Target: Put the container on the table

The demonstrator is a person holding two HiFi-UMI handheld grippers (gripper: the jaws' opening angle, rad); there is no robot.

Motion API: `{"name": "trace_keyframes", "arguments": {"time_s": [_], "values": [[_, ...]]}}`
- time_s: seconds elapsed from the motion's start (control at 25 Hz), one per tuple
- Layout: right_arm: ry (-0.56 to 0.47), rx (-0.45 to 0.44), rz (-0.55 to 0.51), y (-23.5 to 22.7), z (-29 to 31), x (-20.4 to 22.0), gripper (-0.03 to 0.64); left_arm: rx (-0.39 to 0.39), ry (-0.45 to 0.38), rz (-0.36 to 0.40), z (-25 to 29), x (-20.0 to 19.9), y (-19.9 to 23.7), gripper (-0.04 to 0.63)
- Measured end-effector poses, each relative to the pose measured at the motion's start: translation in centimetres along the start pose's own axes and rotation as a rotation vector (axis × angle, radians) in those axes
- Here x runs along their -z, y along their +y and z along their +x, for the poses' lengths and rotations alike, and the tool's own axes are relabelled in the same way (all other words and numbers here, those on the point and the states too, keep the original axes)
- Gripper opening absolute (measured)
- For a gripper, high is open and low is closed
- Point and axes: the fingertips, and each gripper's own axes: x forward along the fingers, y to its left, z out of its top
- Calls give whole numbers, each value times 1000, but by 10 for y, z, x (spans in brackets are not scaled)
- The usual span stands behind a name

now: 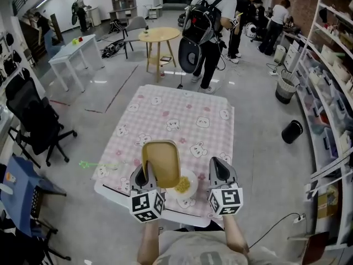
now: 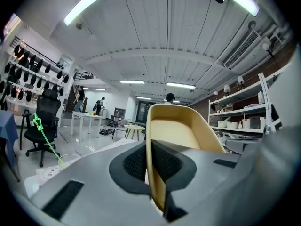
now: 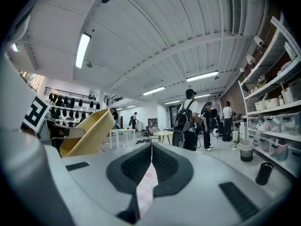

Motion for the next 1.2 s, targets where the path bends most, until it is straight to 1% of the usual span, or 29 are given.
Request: {"name": "trace_keyframes", "arguments": {"time_s": [0.2,0.36,0.48,0.6,0.72,0.84,0.92,1.04,1.12,1.2], "values": [[-1,-10,4,3,-1,3,29,-14,0,-2,-6,3,2,29],[7,-20,28,5,-1,6,29,-13,11,-5,-4,4,6,29],[16,-15,46,0,-1,6,29,5,18,-6,17,-4,9,29],[13,-1,55,-8,-2,2,29,19,67,-36,60,-1,18,29],[20,9,43,-14,-3,0,29,22,173,-32,109,20,27,29],[42,23,40,-19,-6,6,29,31,334,-45,151,65,37,29],[59,33,43,-24,-8,9,29,31,450,-73,175,99,43,29],[93,48,35,-33,-12,17,29,4,599,-101,198,142,53,29],[122,60,21,-38,-13,25,29,-11,667,-92,208,161,59,29],[150,72,14,-44,-15,33,29,-27,711,-83,216,172,64,29]]}}
